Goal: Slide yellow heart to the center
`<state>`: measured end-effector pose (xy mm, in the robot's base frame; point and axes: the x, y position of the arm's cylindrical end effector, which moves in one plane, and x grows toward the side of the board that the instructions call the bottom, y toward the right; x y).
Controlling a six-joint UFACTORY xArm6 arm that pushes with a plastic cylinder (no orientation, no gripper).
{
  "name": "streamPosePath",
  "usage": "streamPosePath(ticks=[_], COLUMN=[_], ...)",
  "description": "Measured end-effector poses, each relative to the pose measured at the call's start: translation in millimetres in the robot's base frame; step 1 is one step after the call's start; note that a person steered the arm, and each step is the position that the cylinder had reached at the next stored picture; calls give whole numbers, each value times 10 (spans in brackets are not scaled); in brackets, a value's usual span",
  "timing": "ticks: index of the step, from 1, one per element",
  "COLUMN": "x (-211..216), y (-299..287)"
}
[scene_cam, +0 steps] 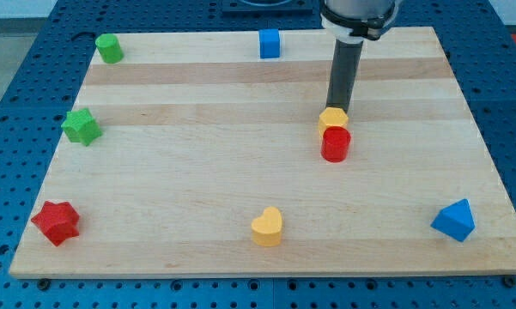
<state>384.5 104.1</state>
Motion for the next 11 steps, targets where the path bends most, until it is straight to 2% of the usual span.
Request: streamPosePath(ticks=[1,2,3,4,6,8,9,10,11], x=[-314,-378,-44,381,1072,1971,2220,2079,1548], y=[289,848,1129,1037,256,-92,-543,-1195,-1453])
